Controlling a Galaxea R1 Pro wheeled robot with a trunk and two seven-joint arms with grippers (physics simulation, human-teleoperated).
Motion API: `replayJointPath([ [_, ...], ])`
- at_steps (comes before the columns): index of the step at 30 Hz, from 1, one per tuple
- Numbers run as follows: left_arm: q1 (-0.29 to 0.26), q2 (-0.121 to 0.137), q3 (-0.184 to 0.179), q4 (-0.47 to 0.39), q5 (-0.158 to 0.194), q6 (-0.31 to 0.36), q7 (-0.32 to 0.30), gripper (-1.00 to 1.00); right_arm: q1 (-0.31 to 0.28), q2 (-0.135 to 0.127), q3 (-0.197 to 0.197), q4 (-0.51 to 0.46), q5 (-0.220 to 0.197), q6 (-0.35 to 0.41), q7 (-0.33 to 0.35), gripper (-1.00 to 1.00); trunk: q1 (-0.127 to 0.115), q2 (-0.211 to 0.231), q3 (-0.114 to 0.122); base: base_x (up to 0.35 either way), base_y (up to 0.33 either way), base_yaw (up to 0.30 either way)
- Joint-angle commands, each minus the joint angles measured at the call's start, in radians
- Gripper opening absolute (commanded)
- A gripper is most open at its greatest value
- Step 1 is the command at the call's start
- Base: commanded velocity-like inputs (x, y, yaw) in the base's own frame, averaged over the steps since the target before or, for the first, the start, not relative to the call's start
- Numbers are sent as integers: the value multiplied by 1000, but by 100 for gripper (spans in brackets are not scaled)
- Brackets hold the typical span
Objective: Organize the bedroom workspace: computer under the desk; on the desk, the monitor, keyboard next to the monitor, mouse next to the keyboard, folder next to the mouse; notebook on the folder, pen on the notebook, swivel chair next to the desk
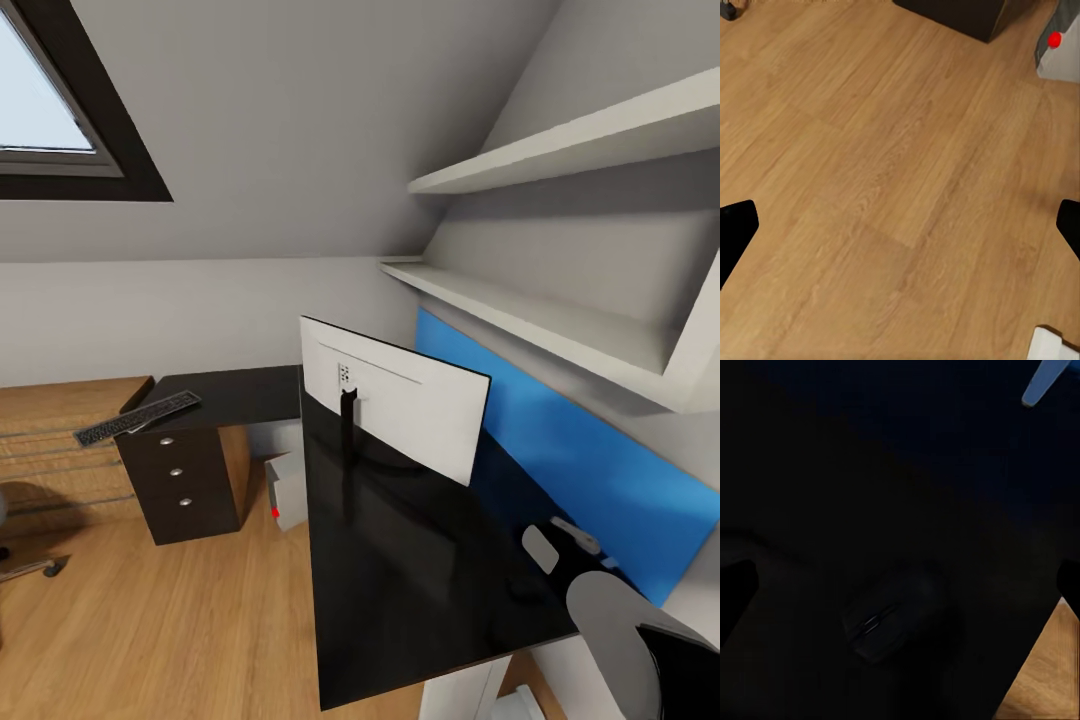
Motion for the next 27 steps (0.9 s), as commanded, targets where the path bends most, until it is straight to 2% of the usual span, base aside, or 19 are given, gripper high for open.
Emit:
replayJointPath([
  [1, 0, 0, -8, -1, 3, -3, 9, 100, 0, 0, 3, -1, -7, 10, -5, 100, 0, -2, -2, 0, 0, 0],
  [7, 0, -9, -8, -5, 4, -3, 9, 100, -1, 0, 3, 1, -8, 25, -4, 100, 0, -2, -2, 0, 0, 0],
  [14, -1, -6, -4, -24, 11, 25, 8, 100, 0, 0, 3, 1, -8, 28, -4, 100, 27, -51, -24, 0, 0, 0],
  [16, -1, -3, -3, -59, 12, 95, 9, 100, 0, 0, 2, 1, -8, 27, -4, 100, 35, -65, -30, 0, 0, 0],
  [17, -1, 5, -1, -148, 13, 220, 10, 100, 0, 0, 2, 1, -7, 26, -4, 100, 39, -72, -33, 0, 0, 0],
  [21, -1, 32, 20, -371, 13, 507, 13, 100, 0, 0, 2, 0, -7, 25, -4, 100, 54, -100, -46, 0, 0, 0],
  [22, -1, 42, 44, -470, 13, 626, 20, 100, 0, 0, 1, 0, -7, 24, -4, 100, 58, -107, -49, 0, 0, 0],
  [27, 0, 51, 128, -680, 15, 867, 85, 100, 0, 0, 2, -2, -6, 22, -3, 100, 77, -142, -65, 0, 0, 0],
])
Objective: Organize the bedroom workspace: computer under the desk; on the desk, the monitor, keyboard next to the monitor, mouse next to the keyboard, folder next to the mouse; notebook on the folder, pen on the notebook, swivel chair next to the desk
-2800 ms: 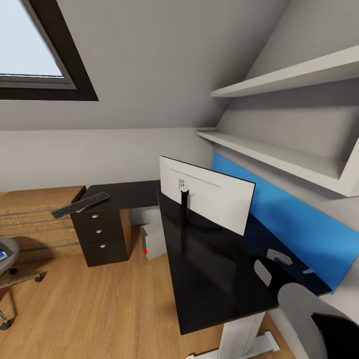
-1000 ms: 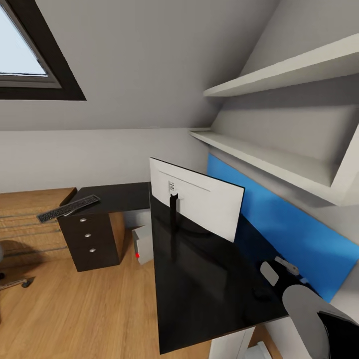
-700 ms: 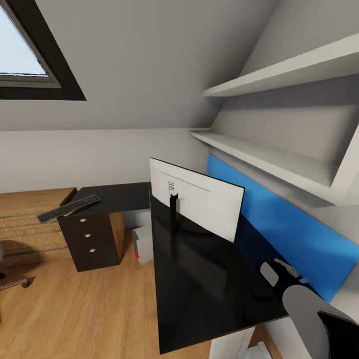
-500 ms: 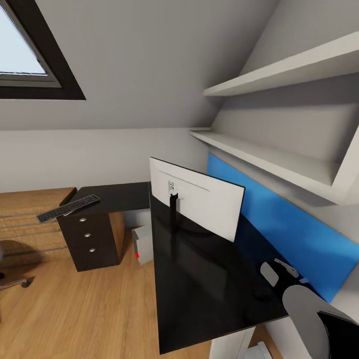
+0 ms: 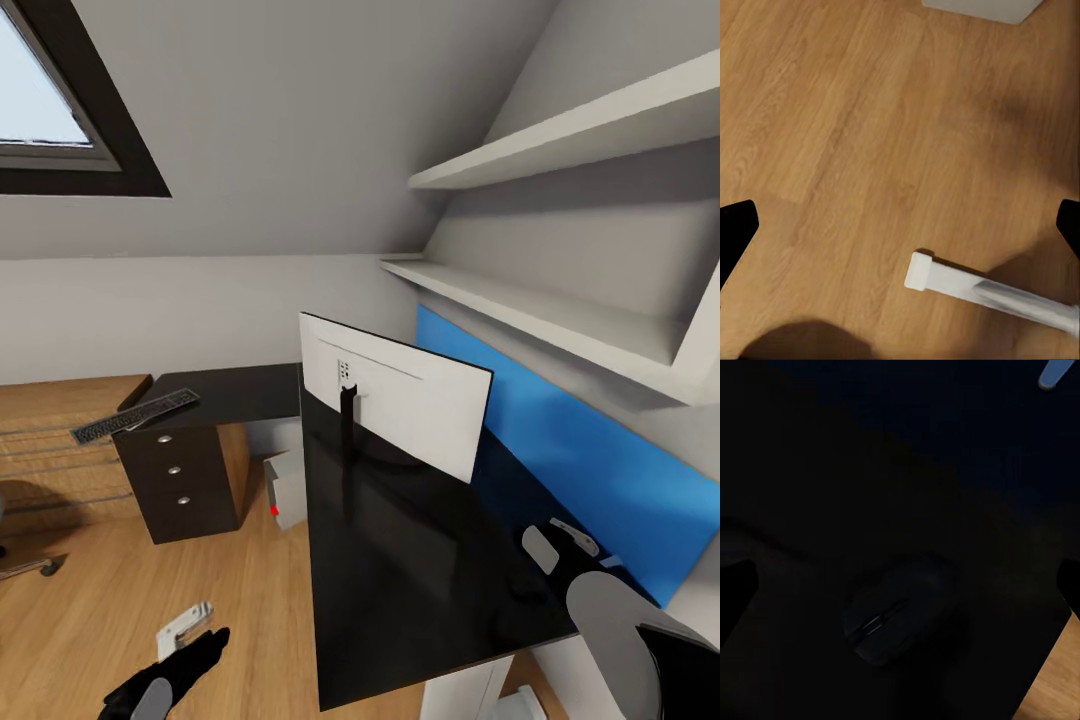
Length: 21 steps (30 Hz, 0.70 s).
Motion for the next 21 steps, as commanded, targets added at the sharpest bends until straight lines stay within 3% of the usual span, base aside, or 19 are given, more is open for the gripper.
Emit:
replayJointPath([
  [1, 0, 1, 20, -76, 13, 74, 47, 100, -1, 1, 4, -3, -7, 4, -5, 100, 4, -9, -5, 0, 0, 0],
  [3, 0, -2, 40, -174, 32, 151, 94, 100, -1, 1, 5, -4, -6, 2, -5, 100, 12, -23, -11, 0, 0, 0],
  [5, 1, -5, 56, -329, 121, 213, 141, 100, 0, 1, 6, -5, -5, 2, -6, 100, 20, -37, -17, 0, 0, 0],
  [11, 1, 0, 77, -378, 219, 235, 217, 100, 0, -1, 5, -23, -6, 6, -5, 100, 43, -79, -36, 0, 0, 0],
  [15, 1, 14, 107, -372, 237, 240, 250, 100, 0, -1, 5, -40, -7, 2, 0, 100, 58, -107, -49, 0, 0, 0],
  [21, 1, 18, 121, -365, 246, 240, 265, 100, 0, -1, 4, -46, -9, 3, 3, 100, 81, -149, -68, 0, 0, 0],
])
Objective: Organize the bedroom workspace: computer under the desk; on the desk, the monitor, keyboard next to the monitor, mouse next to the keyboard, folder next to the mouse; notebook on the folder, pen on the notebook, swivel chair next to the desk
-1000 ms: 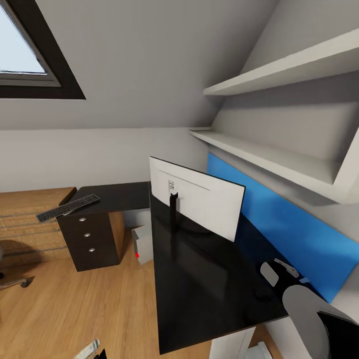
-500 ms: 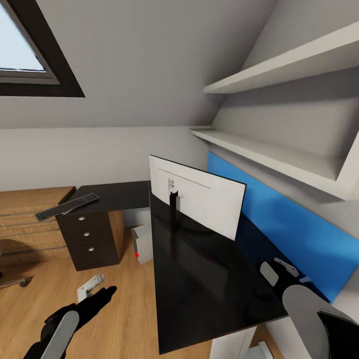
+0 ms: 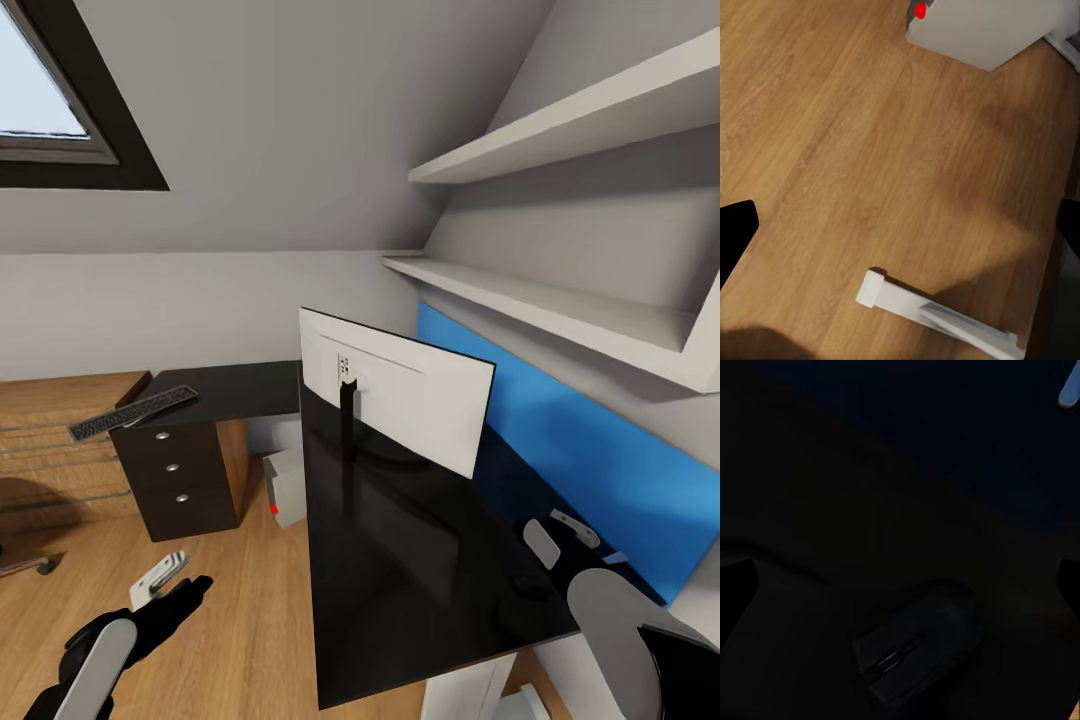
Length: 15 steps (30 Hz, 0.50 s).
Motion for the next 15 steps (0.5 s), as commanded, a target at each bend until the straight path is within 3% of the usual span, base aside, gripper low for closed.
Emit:
replayJointPath([
  [1, -1, 0, 1, -1, 11, 2, 10, 100, 0, 0, 2, -2, -8, 4, -4, 100, 4, -8, -5, 0, 0, 0],
  [15, -1, 1, 4, 1, 13, -1, 15, 100, -1, -1, -3, -3, -20, 13, -8, 100, 58, -106, -49, 0, 0, 0],
])
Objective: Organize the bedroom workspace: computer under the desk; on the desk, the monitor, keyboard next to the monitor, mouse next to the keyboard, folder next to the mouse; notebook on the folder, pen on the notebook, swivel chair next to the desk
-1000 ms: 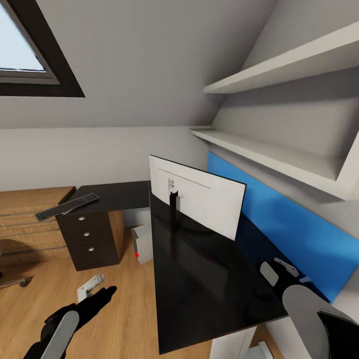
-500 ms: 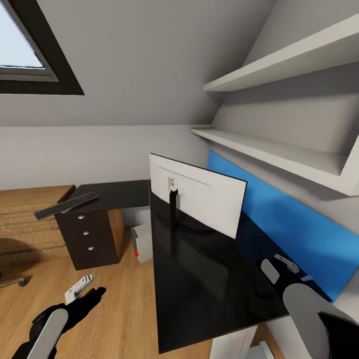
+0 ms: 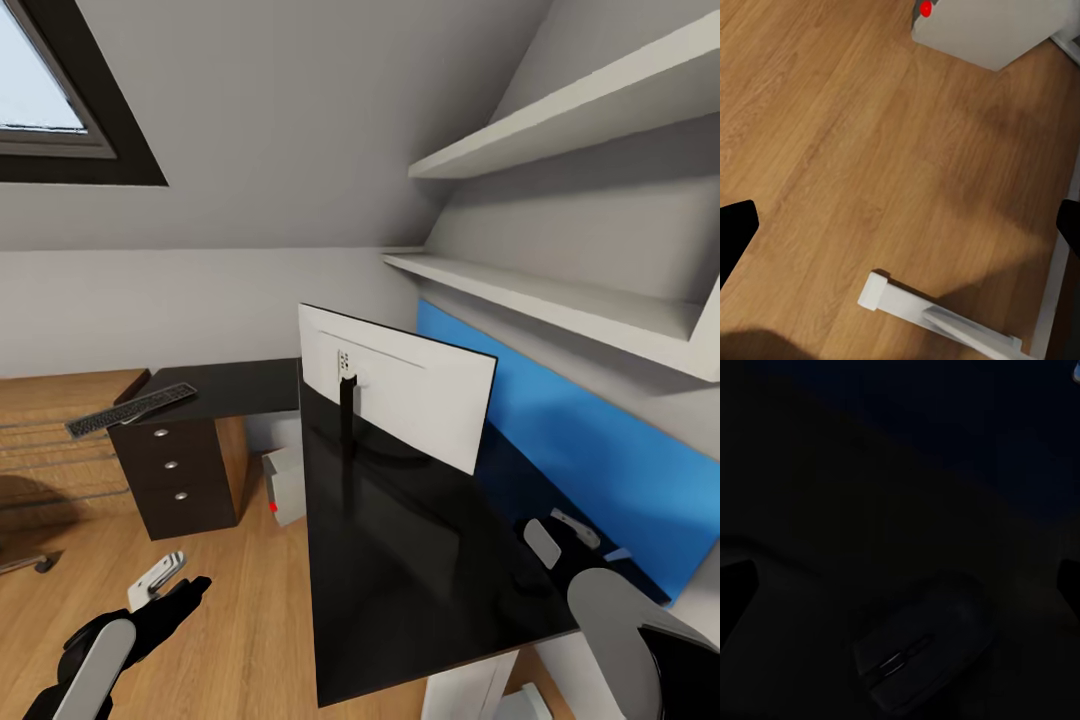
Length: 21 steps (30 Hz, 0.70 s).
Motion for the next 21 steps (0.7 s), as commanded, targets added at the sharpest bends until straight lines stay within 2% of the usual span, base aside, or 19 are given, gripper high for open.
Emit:
replayJointPath([
  [1, -1, 0, 0, -1, 11, 2, 9, 100, -1, 0, -1, -1, -16, 6, -5, 100, 4, -8, -5, 0, 0, 0],
  [2, -1, 0, 0, -1, 11, 2, 9, 100, -1, -1, -5, 0, -27, 7, -5, 100, 8, -15, -8, 0, 0, 0],
  [3, -1, 0, 0, -1, 11, 1, 10, 100, 0, -3, -16, 1, -77, 12, -7, 100, 12, -22, -11, 0, 0, 0],
  [8, -1, -1, 1, -1, 11, 0, 9, 100, 0, -6, -23, 2, -124, 35, -8, 100, 27, -50, -23, 0, 0, 0],
  [21, -1, -2, -1, -1, 8, -1, 8, 100, 0, -6, -25, 3, -135, 47, -9, 100, 27, -50, -23, 0, 0, 0],
])
